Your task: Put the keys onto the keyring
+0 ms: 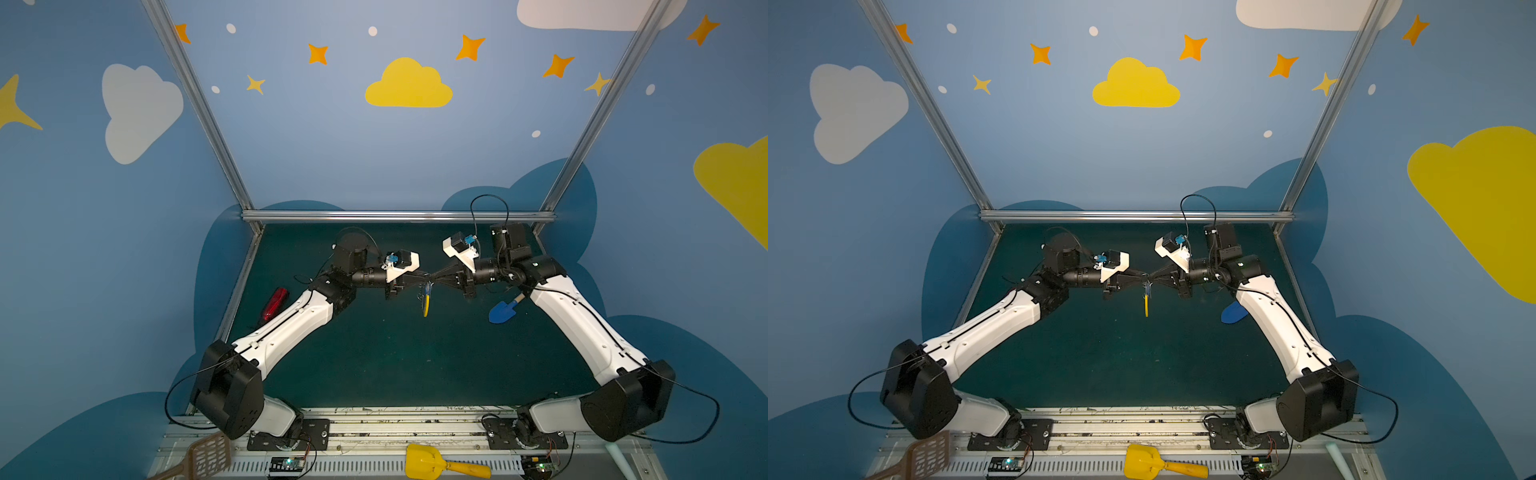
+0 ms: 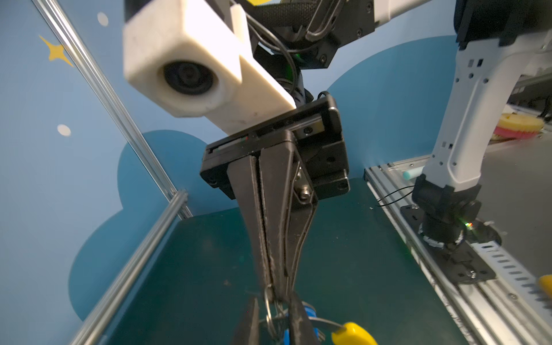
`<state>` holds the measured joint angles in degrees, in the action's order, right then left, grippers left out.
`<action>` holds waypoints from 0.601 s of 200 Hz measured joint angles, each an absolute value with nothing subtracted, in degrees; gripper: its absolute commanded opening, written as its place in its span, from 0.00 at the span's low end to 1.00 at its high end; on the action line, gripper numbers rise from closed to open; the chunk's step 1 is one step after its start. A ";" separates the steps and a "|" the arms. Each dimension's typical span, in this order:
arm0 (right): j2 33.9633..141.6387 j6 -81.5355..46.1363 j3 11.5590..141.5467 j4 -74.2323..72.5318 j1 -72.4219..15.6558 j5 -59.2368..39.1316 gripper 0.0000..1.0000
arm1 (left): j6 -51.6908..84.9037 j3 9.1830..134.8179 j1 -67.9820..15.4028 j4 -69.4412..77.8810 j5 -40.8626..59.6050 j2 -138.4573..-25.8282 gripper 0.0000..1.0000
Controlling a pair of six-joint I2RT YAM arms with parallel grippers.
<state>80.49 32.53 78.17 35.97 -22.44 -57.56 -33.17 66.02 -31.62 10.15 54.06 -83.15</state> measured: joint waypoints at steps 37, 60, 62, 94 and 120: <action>82.28 34.41 82.70 44.18 -22.63 -53.01 0.00 | -40.47 71.46 -31.62 -1.21 50.50 -83.15 0.26; 82.96 35.00 84.36 48.01 -22.94 -49.84 0.00 | -45.32 75.07 -31.62 -8.56 48.16 -83.26 0.26; 83.05 35.00 84.47 48.29 -23.03 -49.58 0.00 | -45.69 75.40 -31.62 -9.21 48.01 -83.31 0.26; 84.97 35.77 87.20 52.69 -24.67 -45.28 0.00 | -49.28 78.89 -31.62 -16.12 47.00 -84.82 0.26; 85.95 36.25 88.38 54.63 -25.74 -42.46 0.00 | -49.54 80.09 -31.68 -19.18 47.20 -86.59 0.27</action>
